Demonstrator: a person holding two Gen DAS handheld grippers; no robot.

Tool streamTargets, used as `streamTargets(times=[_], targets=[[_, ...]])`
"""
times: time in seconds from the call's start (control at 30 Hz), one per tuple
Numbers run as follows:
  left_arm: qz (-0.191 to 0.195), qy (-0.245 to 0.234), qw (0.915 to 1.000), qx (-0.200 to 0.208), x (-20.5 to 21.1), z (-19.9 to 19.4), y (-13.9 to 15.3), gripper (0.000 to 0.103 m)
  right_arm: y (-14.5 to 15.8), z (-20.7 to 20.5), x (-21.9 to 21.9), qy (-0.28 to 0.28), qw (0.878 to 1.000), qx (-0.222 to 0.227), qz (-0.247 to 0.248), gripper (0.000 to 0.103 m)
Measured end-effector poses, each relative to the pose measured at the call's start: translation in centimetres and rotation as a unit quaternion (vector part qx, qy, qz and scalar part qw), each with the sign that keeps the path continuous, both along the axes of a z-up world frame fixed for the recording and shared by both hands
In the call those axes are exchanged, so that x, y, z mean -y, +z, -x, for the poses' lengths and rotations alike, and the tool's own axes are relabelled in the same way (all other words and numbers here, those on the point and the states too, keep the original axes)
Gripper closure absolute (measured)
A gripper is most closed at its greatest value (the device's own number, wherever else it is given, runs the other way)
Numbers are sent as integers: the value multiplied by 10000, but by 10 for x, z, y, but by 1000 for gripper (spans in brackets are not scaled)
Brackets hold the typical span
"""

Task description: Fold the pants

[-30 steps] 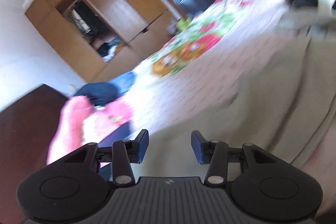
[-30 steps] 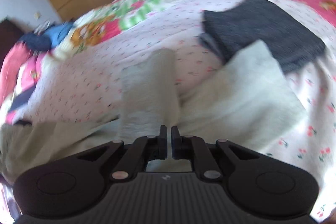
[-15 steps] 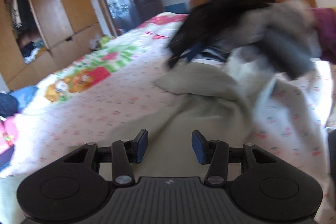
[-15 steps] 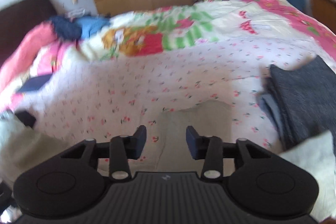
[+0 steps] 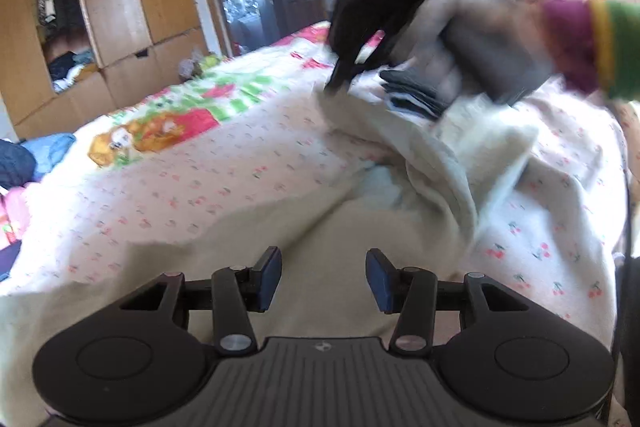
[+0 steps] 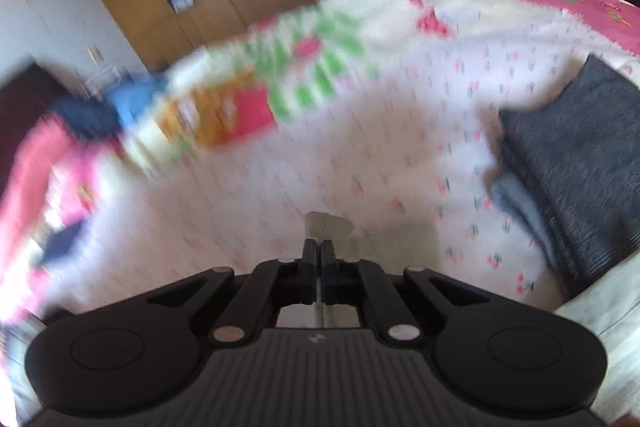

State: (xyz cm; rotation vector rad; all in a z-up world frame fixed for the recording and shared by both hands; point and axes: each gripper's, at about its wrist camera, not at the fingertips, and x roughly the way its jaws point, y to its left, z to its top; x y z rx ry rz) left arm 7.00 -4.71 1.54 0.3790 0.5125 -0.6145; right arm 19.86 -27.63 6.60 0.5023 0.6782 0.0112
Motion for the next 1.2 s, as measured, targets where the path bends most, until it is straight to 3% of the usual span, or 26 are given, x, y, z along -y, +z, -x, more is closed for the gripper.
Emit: streamTargets(times=[0.1, 0.2, 0.27, 0.33, 0.4, 0.5, 0.63, 0.83, 0.93, 1.0, 1.13, 1.2], targets=[[79, 107, 9997, 222, -1, -1, 13, 42, 53, 56, 33, -280, 9905, 1158, -681, 101], [125, 159, 9992, 358, 4, -2, 18, 38, 65, 118, 72, -889, 9729, 1833, -1098, 101], [80, 126, 9994, 298, 11, -2, 16, 38, 46, 152, 90, -1319, 9701, 1729, -1079, 101], [37, 22, 9999, 142, 18, -1, 12, 38, 9, 175, 107, -1611, 9715, 1269, -1188, 101], [-74, -124, 9999, 24, 26, 1, 7, 38, -31, 189, 120, -1964, 9681, 721, -1377, 101], [-359, -343, 9988, 45, 38, 8, 1, 38, -72, 198, 132, -2207, 9578, 332, -1814, 100], [-561, -513, 9971, 96, 49, 12, -4, 38, -75, 191, 132, -2052, 9600, 337, -1873, 94], [-472, -487, 9977, 96, 48, 9, -6, 38, -74, 177, 127, -1695, 9742, -66, -1487, 94], [-469, -426, 9979, 107, 44, 3, -7, 38, -78, 172, 126, -1731, 9705, -199, -1668, 99], [-497, -360, 9980, 178, 41, 0, -6, 38, -65, 166, 128, -1678, 9655, 60, -1992, 99], [-480, -165, 9984, 261, 32, -6, 2, 38, -9, 177, 127, -1497, 9514, 1512, -2228, 100], [-428, -96, 9988, 238, 27, -8, 2, 37, -5, 194, 127, -1690, 9462, 1720, -2158, 100]])
